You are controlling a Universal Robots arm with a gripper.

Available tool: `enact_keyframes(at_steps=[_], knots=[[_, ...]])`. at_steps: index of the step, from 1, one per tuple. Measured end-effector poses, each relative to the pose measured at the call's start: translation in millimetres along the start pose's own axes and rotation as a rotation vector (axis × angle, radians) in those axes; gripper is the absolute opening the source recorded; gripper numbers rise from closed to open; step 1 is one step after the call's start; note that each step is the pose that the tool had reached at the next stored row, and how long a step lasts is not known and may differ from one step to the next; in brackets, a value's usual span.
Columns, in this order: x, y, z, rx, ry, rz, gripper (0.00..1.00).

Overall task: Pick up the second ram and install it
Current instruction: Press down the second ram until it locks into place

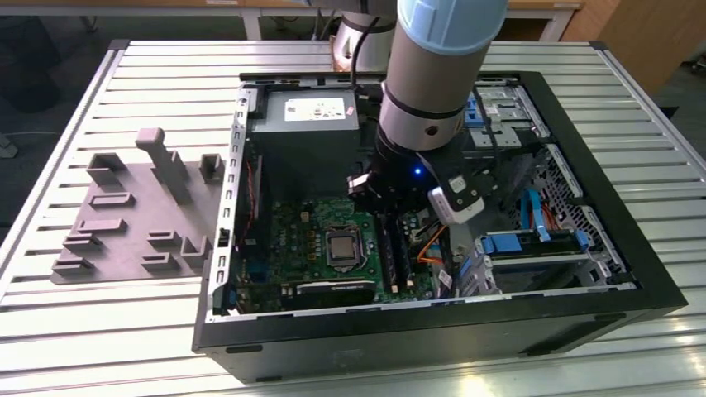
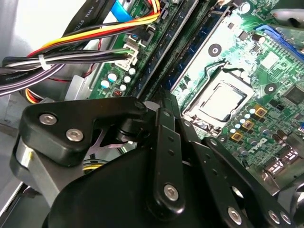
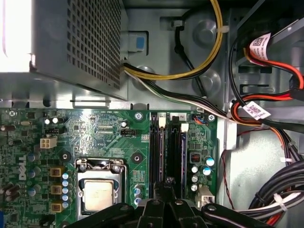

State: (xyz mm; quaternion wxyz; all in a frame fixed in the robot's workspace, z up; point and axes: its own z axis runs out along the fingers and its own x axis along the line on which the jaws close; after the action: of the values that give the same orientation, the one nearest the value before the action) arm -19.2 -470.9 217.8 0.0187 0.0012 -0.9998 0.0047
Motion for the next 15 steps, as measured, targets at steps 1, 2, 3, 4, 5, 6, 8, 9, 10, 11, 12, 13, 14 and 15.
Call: enact_keyframes(at_steps=[1, 2, 3, 4, 5, 6, 8, 9, 10, 11, 12, 13, 14, 15], knots=[[-0.1, 0.1, 1.3, -0.0004, -0.0002, 0.0, 0.11], [-0.1, 0.1, 2.3, -0.0002, -0.0001, 0.0, 0.11], [-0.2, 0.1, 3.2, 0.0003, 0.0001, 0.0, 0.11], [-0.2, 0.1, 4.0, 0.0004, 0.0001, 0.0, 0.11], [-0.2, 0.2, 4.0, 0.0005, 0.0001, 0.0, 0.11], [-0.2, 0.2, 3.9, 0.0006, 0.0001, 0.0, 0.11], [-0.2, 0.4, 1.9, -0.0018, -0.0008, 0.0, 0.11], [-0.2, 0.6, -0.1, -0.0036, -0.0014, 0.0, 0.11], [-0.1, 0.5, -2.6, -0.0034, -0.0013, 0.0, 0.11], [0.2, 0.1, -6.0, -0.0015, -0.0006, 0.0, 0.11], [0.3, 0.1, -9.0, -0.001, -0.0004, 0.0, 0.11], [0.4, 0.1, -11.6, -0.0013, -0.0005, 0.0, 0.11], [0.5, 0.0, -14.5, -0.0011, -0.0005, 0.0, 0.11], [0.6, 0.0, -16.9, -0.0009, -0.0004, 0.0, 0.11]])
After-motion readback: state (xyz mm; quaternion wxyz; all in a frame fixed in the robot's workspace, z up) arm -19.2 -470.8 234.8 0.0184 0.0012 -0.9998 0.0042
